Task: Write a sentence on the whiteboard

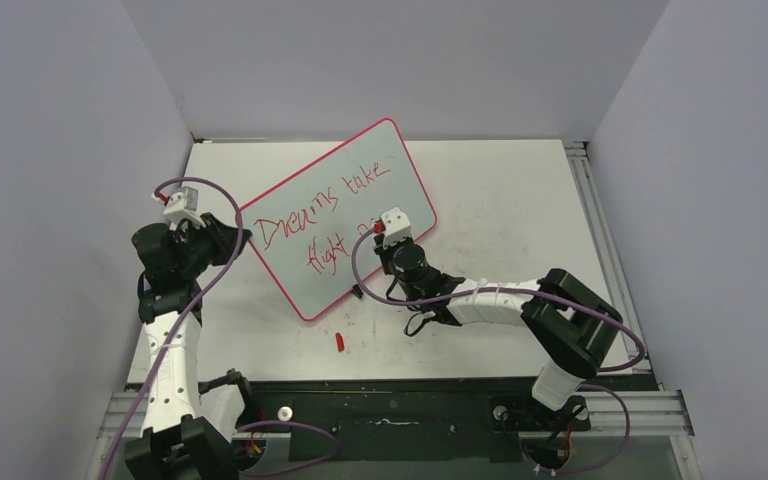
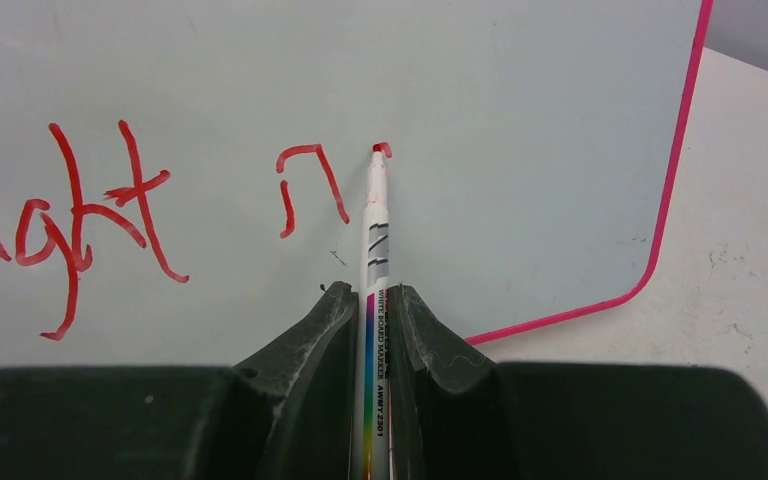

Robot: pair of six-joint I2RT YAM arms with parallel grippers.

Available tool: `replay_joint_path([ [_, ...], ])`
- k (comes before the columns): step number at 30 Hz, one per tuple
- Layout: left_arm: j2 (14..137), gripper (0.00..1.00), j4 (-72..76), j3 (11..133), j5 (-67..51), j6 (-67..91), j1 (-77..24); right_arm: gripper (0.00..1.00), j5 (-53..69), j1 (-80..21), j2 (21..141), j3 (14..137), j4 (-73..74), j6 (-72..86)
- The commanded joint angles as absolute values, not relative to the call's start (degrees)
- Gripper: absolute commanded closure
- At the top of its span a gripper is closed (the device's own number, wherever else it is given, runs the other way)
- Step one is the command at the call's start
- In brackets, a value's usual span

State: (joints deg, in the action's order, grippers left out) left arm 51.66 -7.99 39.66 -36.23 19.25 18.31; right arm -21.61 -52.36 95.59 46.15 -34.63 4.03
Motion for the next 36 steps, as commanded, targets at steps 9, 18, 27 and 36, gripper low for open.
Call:
replay_joint_path([
  [9, 51.7, 0.87, -8.3, 40.3, -37.9, 19.0, 17.4, 0.95, -22.8, -55.1, 95.6, 43.6, -37.0, 5.7],
  [18, 51.6, 0.87, -8.4, 40.3, -37.7, 18.9, 17.1, 0.95, -25.4, -54.6, 95.4, 43.3, -36.0, 7.2],
  [27, 51.7, 0.87, -8.4, 40.3, -37.7, 18.8, 17.1, 0.95, -25.6, -53.6, 95.5, 43.6, -36.0, 7.1],
  [36, 51.8, 0.87, -8.5, 40.4, -37.5, 18.7, 17.1, 0.95, -24.8, -52.5, 95.7, 46.1, -36.0, 5.3],
])
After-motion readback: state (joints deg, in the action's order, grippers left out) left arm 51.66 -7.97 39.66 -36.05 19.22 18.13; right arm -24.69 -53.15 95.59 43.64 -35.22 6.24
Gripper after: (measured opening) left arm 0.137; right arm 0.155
